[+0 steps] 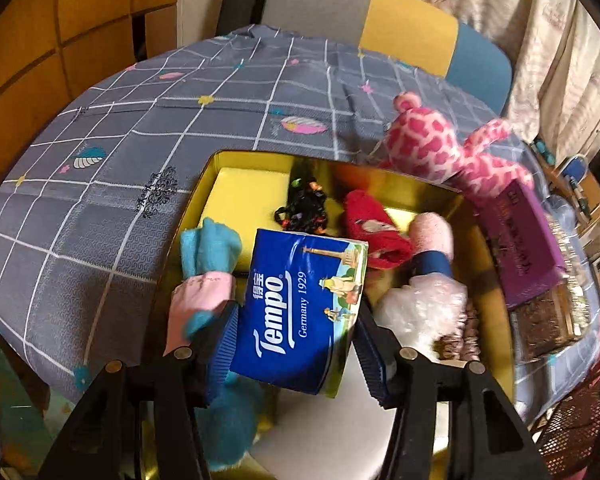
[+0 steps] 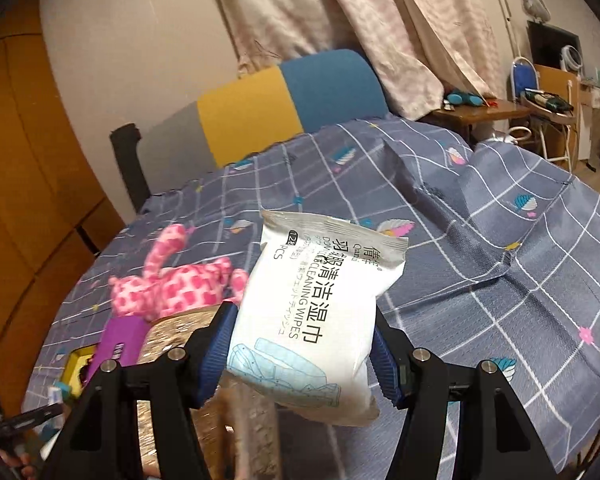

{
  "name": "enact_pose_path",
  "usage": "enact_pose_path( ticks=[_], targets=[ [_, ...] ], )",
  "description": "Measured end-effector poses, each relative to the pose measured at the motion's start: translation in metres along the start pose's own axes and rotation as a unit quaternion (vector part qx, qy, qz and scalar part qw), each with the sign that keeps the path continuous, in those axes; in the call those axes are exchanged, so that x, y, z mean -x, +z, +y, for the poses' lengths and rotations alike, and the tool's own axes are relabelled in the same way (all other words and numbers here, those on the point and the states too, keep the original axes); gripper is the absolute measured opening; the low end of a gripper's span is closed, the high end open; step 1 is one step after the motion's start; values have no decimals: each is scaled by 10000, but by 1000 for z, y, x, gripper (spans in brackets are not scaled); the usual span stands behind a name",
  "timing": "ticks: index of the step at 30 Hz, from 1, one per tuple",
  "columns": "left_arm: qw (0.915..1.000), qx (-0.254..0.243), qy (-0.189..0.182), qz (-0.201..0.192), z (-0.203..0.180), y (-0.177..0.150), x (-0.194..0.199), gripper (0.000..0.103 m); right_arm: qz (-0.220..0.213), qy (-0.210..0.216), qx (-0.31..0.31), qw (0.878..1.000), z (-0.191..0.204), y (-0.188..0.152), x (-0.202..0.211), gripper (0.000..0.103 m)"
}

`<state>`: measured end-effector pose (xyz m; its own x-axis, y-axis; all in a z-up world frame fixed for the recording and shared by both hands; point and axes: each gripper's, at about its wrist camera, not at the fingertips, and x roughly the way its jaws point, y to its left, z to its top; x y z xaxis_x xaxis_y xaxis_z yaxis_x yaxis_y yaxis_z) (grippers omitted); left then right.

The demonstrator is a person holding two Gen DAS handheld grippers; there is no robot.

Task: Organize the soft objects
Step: 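Open the left gripper to drop the Tempo pack in the tray while the right holds the wipes, then lower the wet-wipes packet into the tray and open the right gripper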

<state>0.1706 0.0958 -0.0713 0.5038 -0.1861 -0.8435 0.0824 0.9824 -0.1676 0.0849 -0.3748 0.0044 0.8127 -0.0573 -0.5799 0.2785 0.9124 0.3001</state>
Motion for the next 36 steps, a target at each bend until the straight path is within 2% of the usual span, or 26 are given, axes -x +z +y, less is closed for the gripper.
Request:
enact_pose_path(
  ticks=[3, 5, 11, 17, 27, 36],
  targets=[
    [10000, 47, 27, 55, 1, 3, -4, 58, -80, 99, 151, 9998, 16, -4, 12, 63],
    [9999, 103, -35, -8, 2, 4, 0, 66, -132, 170, 237, 9995, 27, -6, 18, 63],
    [9982, 308, -354, -364, 12, 8, 25, 66, -262, 544, 579, 9965, 65, -12, 34, 63],
    [9956, 434, -294, -772, 23, 1, 54, 66, -195, 992, 811, 9916, 103, -21, 38, 63],
    [9920, 362, -438, -1124, 21, -24, 83, 66, 305, 1738, 1381, 9746, 173, -57, 31, 63],
    [9909, 298, -388, -1254, 22, -37, 92, 66, 911, 2113, 1807, 9562, 236, -86, 2, 64]
  ],
)
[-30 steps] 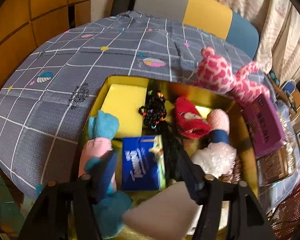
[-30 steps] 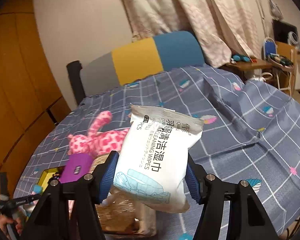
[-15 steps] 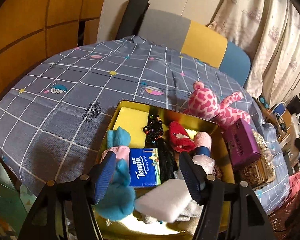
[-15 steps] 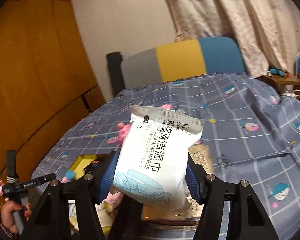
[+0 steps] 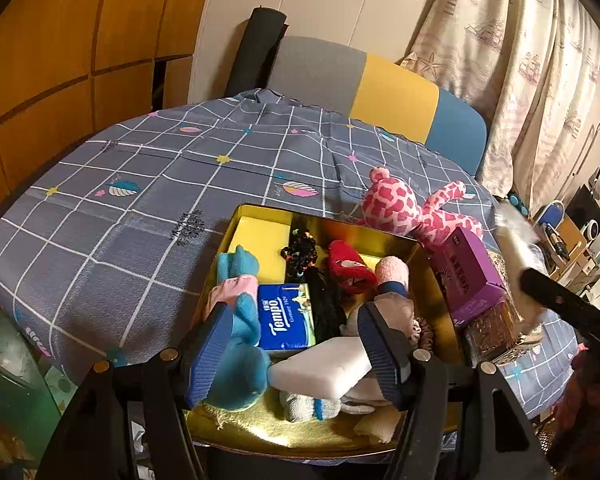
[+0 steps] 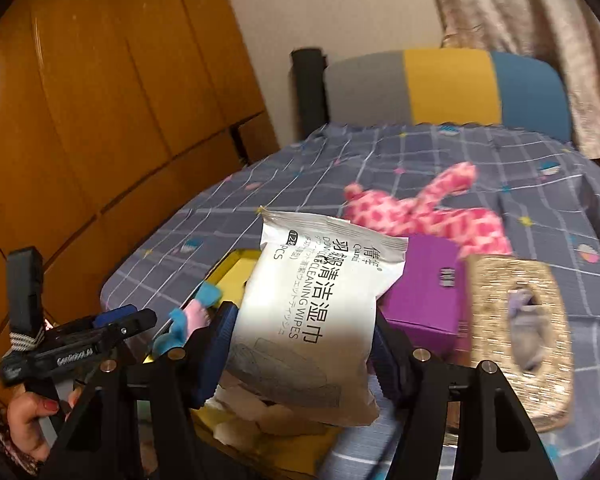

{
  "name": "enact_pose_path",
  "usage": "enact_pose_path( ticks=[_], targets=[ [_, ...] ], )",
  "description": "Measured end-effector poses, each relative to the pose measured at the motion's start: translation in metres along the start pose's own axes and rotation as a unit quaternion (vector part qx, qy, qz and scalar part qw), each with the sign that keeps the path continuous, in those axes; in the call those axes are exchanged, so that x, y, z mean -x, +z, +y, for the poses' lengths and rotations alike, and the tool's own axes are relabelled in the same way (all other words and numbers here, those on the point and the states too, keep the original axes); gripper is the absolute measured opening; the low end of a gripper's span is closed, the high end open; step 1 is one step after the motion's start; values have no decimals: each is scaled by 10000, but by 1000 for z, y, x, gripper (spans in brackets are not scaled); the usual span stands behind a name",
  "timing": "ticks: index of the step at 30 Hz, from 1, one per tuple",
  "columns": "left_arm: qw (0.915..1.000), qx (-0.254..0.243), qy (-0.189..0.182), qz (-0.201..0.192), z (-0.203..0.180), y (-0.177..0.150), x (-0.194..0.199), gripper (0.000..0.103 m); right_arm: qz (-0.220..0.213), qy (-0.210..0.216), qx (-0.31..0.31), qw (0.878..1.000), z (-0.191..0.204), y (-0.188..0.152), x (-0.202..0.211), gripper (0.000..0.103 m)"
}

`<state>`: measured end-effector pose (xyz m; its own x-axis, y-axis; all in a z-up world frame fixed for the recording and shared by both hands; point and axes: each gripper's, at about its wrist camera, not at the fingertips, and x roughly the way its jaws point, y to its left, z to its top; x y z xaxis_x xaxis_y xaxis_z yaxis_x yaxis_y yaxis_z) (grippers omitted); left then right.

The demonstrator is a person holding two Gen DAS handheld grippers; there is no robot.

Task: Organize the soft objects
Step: 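Lower the wet-wipes packet into the tray and open the right gripper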

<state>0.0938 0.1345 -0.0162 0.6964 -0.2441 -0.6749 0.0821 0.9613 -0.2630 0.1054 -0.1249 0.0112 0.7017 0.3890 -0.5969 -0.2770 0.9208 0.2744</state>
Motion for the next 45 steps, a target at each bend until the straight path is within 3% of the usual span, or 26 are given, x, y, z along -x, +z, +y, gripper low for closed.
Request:
enact_pose_path(
  ticks=[11, 19, 36, 45],
  targets=[
    [9999, 90, 74, -108, 14, -10, 16, 66, 611, 192, -109, 9979, 46, 13, -97, 64],
    [9988, 366, 224, -227, 29, -12, 25, 65, 915, -93, -9, 9958, 59, 5, -144, 64],
    [9991, 273, 204, -238, 18, -16, 25, 66, 1157, -686, 410, 9901, 62, -10, -162, 64],
    [9973, 7, 619, -385, 3, -17, 26, 66, 1229, -873, 421, 9877, 52, -17, -161, 65]
  ],
)
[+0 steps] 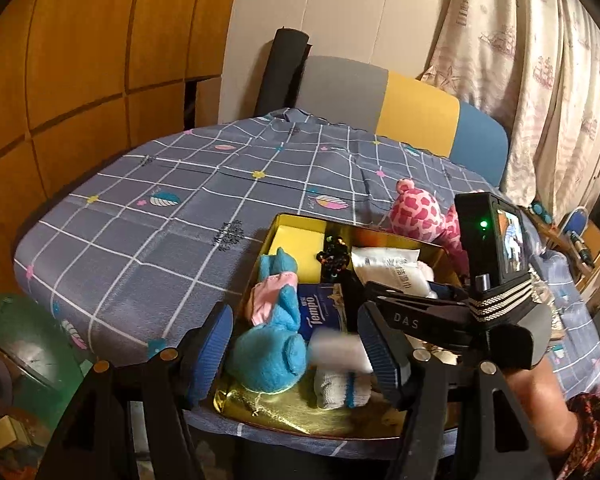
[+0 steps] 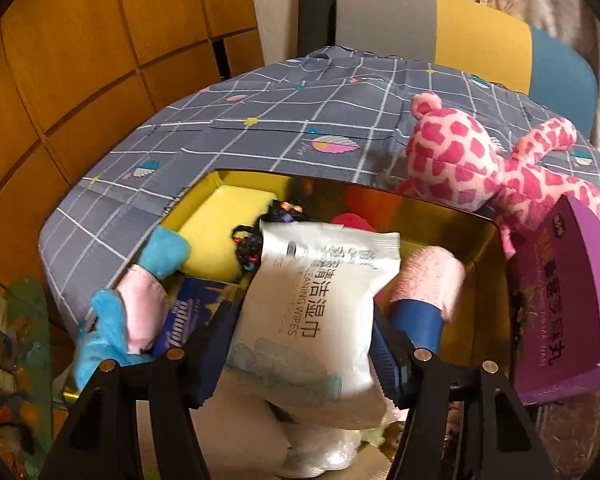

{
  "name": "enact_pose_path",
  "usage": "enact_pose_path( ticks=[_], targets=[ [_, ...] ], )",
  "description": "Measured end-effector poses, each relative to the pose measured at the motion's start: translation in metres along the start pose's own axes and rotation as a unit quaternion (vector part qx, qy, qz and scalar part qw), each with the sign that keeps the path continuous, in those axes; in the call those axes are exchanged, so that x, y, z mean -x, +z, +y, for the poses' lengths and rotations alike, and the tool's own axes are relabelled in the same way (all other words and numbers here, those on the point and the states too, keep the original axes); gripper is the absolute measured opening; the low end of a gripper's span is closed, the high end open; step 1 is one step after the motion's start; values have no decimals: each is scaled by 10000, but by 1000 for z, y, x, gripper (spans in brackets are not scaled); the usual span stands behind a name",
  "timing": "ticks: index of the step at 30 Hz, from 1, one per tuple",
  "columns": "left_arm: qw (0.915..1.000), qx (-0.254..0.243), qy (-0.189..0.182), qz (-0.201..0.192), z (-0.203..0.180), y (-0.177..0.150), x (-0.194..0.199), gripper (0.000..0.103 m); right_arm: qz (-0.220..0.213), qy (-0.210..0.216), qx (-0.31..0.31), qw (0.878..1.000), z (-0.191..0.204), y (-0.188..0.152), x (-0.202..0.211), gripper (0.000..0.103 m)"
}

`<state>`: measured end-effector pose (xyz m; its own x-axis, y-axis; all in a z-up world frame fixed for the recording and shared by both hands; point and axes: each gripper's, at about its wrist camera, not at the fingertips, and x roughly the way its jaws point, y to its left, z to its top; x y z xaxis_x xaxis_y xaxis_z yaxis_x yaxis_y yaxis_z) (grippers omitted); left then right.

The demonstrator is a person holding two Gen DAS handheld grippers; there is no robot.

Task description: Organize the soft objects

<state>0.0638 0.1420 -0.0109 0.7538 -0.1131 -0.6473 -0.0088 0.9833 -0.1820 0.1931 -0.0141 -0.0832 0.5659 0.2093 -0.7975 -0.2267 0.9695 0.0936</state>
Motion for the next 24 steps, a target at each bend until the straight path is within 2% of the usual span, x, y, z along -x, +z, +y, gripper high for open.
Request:
enact_pose_path(
  ticks=[3, 6, 14, 16, 24],
  targets=[
    [10000, 21, 64, -36, 0, -1, 1, 66, 97, -259, -139, 9995, -9, -3, 1, 68],
    [9998, 21, 180, -66, -1, -2, 1, 66, -35, -15, -548, 9985, -21, -5, 17, 73],
    [9992, -8, 383, -106, -9, -2, 4, 66, -617, -32, -902, 9940, -41, -17, 77, 100],
    [9988, -35, 482, -58, -15, -2, 5, 66, -694, -68, -953, 9930, -44, -21, 87, 103],
    [9957, -403, 825, 83, -37, -8, 13, 66, -853, -682, -695, 9916, -37, -45, 126, 103]
  ],
)
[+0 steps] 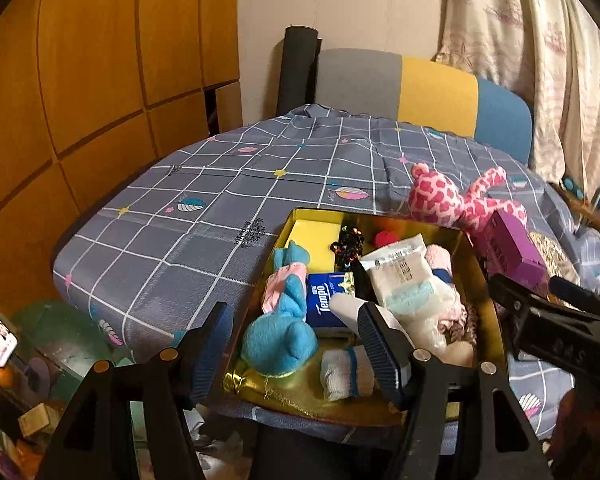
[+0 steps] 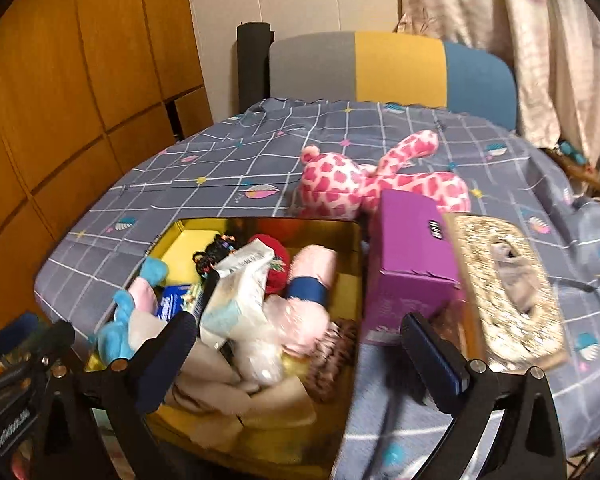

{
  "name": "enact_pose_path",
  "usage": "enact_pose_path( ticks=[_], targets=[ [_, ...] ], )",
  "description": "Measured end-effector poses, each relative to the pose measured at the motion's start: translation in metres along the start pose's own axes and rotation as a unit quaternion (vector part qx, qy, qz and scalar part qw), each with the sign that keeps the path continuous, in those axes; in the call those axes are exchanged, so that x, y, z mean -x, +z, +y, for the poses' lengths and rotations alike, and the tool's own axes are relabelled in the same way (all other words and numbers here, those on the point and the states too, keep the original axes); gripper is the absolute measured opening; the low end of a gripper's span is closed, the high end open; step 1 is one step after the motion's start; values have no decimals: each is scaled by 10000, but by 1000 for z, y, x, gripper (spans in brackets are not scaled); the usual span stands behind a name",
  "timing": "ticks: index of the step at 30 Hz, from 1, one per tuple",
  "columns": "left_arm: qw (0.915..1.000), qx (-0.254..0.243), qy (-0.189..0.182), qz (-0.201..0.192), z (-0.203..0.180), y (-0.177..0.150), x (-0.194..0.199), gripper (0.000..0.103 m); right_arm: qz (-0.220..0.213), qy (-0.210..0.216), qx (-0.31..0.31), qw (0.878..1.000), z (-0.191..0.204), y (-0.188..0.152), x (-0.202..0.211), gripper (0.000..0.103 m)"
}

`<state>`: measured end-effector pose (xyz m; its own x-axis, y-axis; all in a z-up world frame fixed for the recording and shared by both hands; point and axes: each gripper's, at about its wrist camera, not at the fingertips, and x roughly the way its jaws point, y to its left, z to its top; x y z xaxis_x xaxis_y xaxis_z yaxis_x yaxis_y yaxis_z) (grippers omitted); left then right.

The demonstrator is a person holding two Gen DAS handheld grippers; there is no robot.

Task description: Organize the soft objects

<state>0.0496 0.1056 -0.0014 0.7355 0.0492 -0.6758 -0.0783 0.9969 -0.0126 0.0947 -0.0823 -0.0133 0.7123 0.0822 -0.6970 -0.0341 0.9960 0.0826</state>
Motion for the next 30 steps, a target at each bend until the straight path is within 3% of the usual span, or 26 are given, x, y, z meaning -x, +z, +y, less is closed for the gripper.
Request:
enact_pose_path(
  ticks=[11, 30],
  targets=[
    [9997, -227, -39, -1, -14, -6, 13, 66, 23, -341, -102, 9994, -8, -23, 21, 103],
    [9993, -376, 69, 59, -19, -10, 11, 66, 67, -343, -78, 9994, -5, -26, 19, 103]
  ],
)
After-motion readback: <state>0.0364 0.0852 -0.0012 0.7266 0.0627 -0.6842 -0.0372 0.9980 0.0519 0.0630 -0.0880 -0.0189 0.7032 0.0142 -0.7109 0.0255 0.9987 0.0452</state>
